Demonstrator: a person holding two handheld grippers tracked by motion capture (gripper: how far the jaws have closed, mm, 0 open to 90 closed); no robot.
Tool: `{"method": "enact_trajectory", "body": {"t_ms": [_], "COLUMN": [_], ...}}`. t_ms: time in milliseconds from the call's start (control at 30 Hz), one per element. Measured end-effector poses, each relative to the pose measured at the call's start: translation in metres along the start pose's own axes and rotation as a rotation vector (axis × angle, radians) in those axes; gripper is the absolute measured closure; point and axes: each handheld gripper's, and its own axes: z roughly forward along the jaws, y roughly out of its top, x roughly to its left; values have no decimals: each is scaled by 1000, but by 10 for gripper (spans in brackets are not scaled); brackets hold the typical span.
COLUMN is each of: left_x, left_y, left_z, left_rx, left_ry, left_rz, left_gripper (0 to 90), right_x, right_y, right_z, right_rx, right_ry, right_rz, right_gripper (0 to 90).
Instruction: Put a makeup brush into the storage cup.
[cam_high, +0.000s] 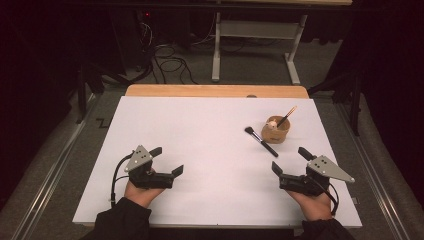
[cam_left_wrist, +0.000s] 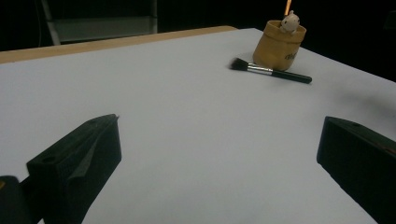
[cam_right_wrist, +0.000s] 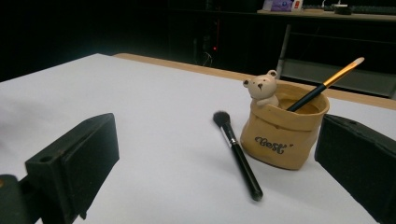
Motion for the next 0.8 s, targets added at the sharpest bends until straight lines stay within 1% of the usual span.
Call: {"method": "enact_trajectory", "body": {"t_ms": [133, 267, 433, 533, 700, 767, 800], "left_x": [-1, -1, 0, 0, -3, -4, -3], "left_y": [1, -1, -3, -3, -1, -1, 1], "left_z": [1, 5, 6, 3, 1, 1, 0], "left_rx": [-3, 11, 22, 26, 24, 30, 40], "left_ry": [1, -1, 1, 7, 22, 20, 15], "left_rz": [-6, -3, -13, -2, 14, 16, 6], "left_gripper": [5, 5, 5, 6, 11, 11, 11], "right_x": [-4, -9, -13, -15, -16, -16, -16], "right_y": [-4, -9, -15, -18, -23, -25, -26], "right_z": [2, 4, 9, 12, 16, 16, 16], "right_rx": [16, 51, 102, 130, 166, 177, 181], "right_ry": [-17, -36, -68, -74, -63, -61, -62], "right_rz": [4, 0, -11, -1, -13, -10, -7], "right_gripper": [4, 4, 4, 5, 13, 13, 13]}}
